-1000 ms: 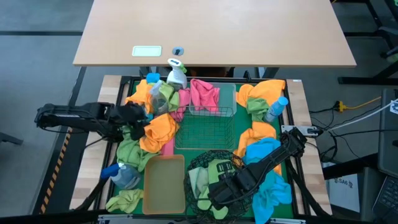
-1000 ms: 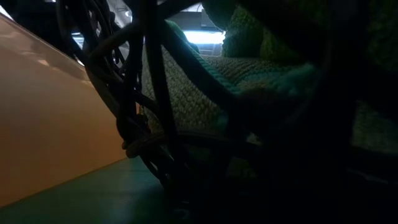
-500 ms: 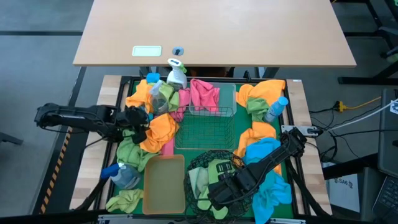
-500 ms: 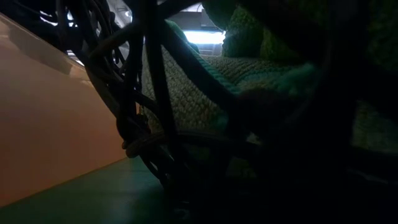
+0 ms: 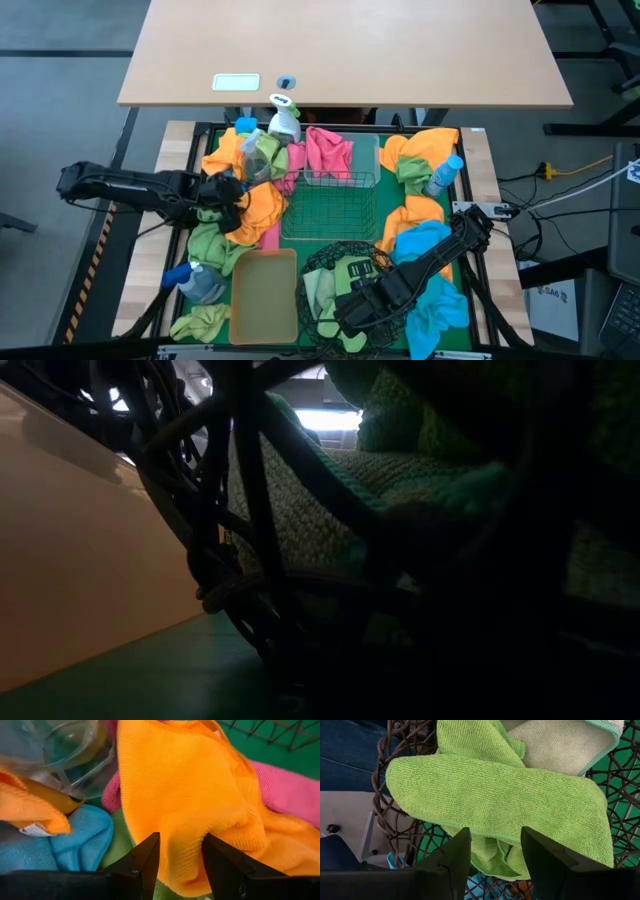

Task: Sort microfiber towel by color & place in baskets
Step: Put the orange microfiber towel into the gold wire basket

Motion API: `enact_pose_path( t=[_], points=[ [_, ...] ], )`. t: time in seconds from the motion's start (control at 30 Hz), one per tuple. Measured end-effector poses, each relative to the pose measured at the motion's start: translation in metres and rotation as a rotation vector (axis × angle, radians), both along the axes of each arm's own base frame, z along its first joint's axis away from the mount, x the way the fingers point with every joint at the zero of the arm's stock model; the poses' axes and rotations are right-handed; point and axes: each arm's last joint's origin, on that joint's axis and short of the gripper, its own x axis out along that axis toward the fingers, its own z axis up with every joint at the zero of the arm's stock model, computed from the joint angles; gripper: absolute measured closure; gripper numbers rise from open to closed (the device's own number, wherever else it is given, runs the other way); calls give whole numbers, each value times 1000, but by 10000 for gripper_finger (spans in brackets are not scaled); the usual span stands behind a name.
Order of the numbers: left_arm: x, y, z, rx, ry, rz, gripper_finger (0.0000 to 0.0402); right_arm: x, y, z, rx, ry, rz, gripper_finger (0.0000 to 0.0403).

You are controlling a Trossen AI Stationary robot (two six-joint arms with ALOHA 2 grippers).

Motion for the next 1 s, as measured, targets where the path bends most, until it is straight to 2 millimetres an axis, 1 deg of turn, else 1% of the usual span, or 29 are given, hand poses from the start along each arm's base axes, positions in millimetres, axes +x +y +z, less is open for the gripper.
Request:
enact_pose_path(
  t=[0.1,0.17,0.23,0.37,0.4,0.47,0.53,0.6,0.7,0.83,1.0],
  points=[
    [4,0,-4,0,36,-1,264,0,0,0,0,0,0,231],
    [6,0,-7,0,57,-1,275,0,0,0,0,0,0,231],
    [7,0,-8,0,69,-1,298,0,0,0,-1,2,0,231],
    [8,0,-8,7,60,1,377,-1,0,0,-6,9,0,231],
    [9,0,-8,8,51,0,389,-1,0,0,-6,9,1,231],
    [9,0,-5,8,35,-1,394,-1,0,0,-6,9,1,231],
    [11,0,2,0,10,-5,397,-2,-1,0,-10,15,1,231],
    [14,0,12,-8,-24,-10,398,-4,-1,-1,-22,31,1,231],
    [20,-1,36,-25,-100,-21,399,-6,0,0,-32,38,-5,231],
    [27,-1,77,-26,-231,-44,400,-13,3,5,-25,25,-7,231],
    [27,-1,132,-14,-412,-49,401,-23,12,11,-37,-1,4,231]
  ],
)
